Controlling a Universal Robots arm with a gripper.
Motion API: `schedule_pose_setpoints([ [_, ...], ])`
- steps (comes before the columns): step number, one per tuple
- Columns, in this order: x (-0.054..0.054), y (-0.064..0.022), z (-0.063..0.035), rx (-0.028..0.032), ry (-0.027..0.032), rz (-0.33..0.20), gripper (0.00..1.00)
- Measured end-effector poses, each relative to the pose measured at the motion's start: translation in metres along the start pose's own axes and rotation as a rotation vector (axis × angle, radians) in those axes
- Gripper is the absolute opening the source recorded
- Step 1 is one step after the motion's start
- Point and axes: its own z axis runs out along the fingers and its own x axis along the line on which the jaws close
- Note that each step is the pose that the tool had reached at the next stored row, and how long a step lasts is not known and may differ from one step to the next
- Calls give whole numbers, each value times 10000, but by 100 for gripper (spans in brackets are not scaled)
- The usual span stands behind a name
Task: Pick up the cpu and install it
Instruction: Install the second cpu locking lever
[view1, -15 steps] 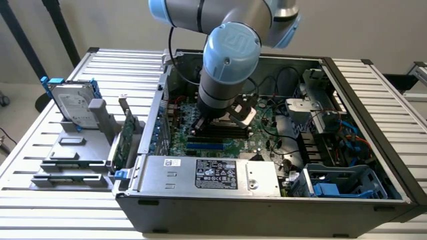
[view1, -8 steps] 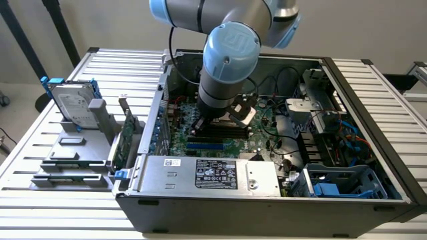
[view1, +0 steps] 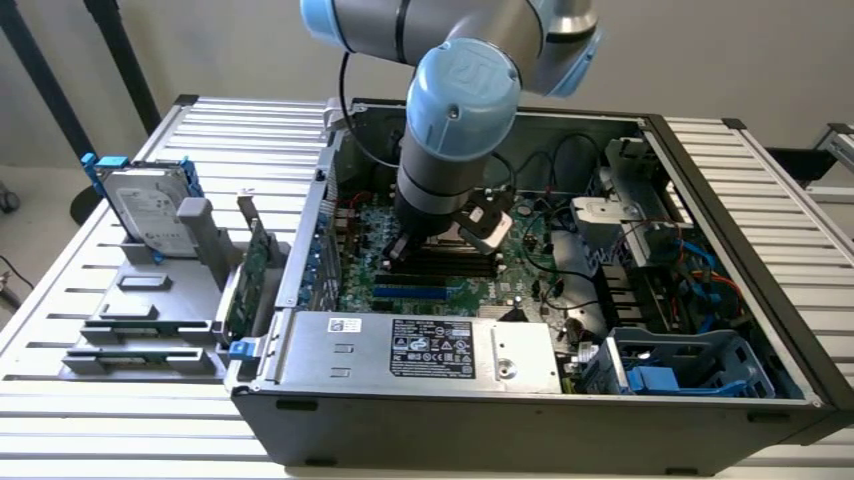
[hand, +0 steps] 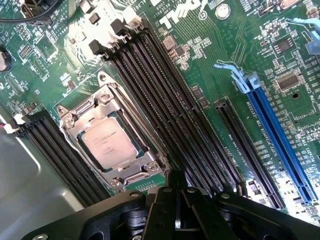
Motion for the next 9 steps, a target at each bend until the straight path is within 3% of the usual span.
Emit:
schedule_pose_setpoints([
  [2, 6, -9, -34, -27, -58, 4, 11],
  [9, 41, -68, -132, -31, -96, -34, 11],
])
